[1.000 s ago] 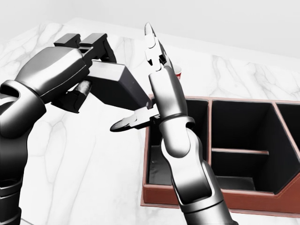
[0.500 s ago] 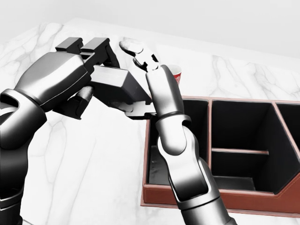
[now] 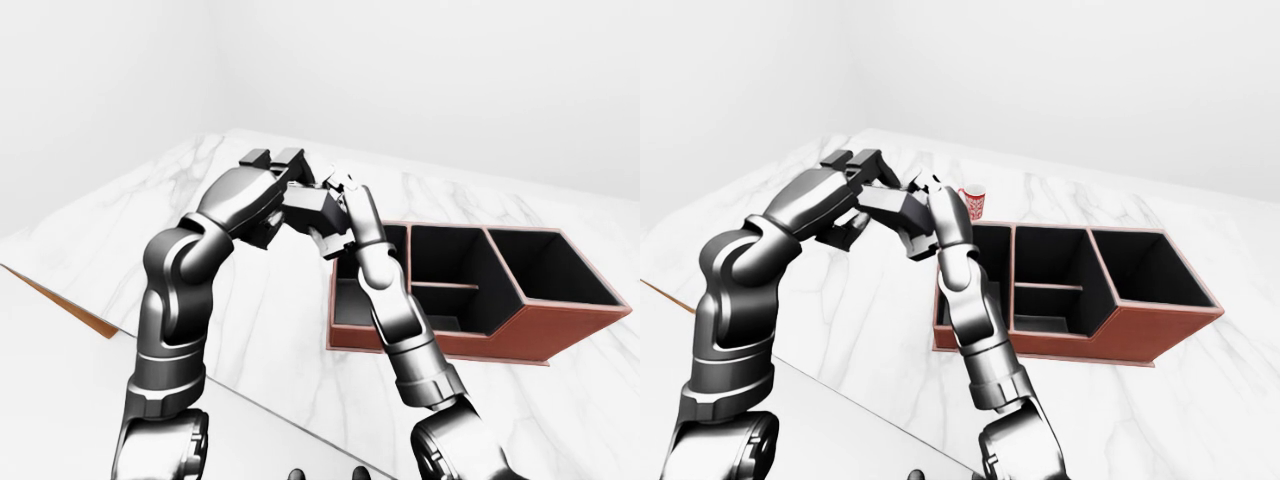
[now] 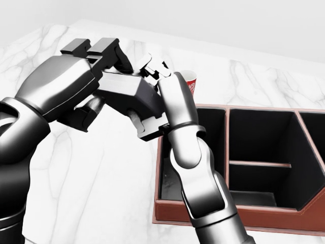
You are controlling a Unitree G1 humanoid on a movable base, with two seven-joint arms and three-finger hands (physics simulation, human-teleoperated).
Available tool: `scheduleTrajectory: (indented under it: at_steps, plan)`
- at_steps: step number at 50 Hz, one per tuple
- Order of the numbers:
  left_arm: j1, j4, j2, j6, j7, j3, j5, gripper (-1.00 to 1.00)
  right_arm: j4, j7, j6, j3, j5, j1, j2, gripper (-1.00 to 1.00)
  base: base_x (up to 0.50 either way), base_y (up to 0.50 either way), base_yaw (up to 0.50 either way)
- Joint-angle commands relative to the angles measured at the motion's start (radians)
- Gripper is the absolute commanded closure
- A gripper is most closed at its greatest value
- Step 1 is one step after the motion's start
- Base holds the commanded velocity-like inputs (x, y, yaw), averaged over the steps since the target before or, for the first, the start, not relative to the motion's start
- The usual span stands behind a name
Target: Pick up the book and place it in the right compartment of the caddy.
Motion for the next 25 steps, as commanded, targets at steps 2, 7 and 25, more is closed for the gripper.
scheduleTrajectory:
  at_steps: [2,7,25]
  plan:
    - [-0.018,0.004,-0.004,0.000,0.000,0.011,0.042,-1.00,-0.040,0.004,0.000,-0.002,-0.009,-0.014,0.001,1.00,0.00,0.00,0.00]
    - [-0.031,0.014,-0.003,0.000,0.000,0.010,0.054,-1.00,0.002,-0.024,0.000,0.003,-0.001,0.010,-0.001,1.00,0.00,0.00,0.00]
    - [-0.033,0.009,0.000,0.000,0.000,0.013,0.053,-1.00,-0.057,0.012,0.000,0.000,-0.008,-0.017,0.002,1.00,0.00,0.00,0.00]
